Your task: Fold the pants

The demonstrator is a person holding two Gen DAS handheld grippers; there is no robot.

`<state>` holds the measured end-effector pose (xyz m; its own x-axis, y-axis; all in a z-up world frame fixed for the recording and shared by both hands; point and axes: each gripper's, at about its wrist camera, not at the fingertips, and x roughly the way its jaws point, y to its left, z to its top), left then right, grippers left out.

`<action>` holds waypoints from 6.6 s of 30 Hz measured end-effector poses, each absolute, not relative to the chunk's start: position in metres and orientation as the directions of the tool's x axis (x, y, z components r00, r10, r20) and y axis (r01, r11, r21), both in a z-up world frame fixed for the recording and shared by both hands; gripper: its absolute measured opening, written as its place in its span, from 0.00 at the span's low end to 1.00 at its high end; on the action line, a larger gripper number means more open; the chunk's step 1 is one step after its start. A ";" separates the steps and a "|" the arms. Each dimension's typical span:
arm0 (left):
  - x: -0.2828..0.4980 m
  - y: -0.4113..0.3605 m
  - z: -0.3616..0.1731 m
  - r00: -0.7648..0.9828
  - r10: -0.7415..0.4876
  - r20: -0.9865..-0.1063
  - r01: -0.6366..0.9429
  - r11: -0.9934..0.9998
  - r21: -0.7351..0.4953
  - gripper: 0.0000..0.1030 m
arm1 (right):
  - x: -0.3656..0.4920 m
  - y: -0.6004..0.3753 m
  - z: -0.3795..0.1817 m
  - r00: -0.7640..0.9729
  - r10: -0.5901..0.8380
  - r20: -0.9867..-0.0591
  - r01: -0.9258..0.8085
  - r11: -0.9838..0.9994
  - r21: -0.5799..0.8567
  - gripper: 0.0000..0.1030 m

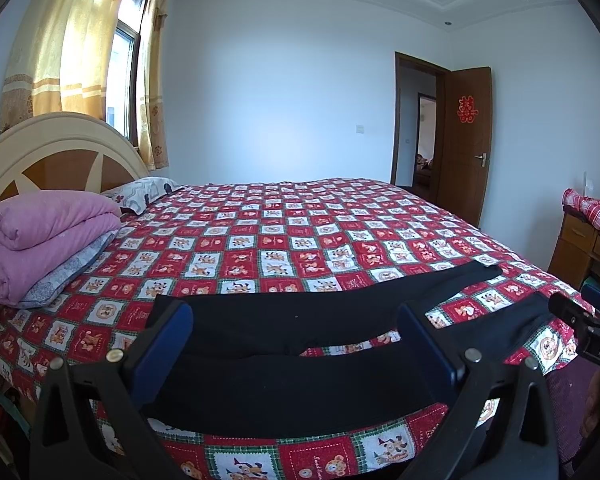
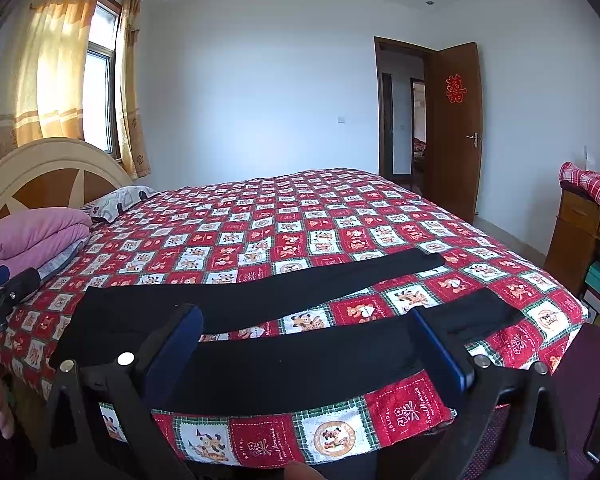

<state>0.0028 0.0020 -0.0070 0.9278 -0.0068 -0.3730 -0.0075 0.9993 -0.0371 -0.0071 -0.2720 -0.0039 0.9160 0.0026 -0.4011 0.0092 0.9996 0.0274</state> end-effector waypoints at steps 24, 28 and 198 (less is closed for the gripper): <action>0.003 0.002 -0.007 0.927 -0.006 -0.376 -0.009 0.999 -0.039 1.00 | -0.006 -0.272 -0.007 0.913 0.007 -0.407 0.004 1.000 0.027 0.99; 0.003 0.001 -0.008 0.927 -0.007 -0.375 -0.008 0.999 -0.037 1.00 | -0.006 -0.271 -0.009 0.912 0.010 -0.410 0.001 1.000 0.027 0.99; 0.054 0.292 -0.214 0.767 -0.326 -0.552 0.052 0.890 -0.453 0.91 | 0.197 -0.225 -0.153 0.224 0.473 -0.852 -0.542 0.787 0.294 0.54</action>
<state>0.0544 0.2920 -0.2138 0.7674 -0.3260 -0.5521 0.0523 0.8900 -0.4530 0.1970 -0.2245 -0.1535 0.2244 0.4734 -0.8518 -0.5425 0.7868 0.2944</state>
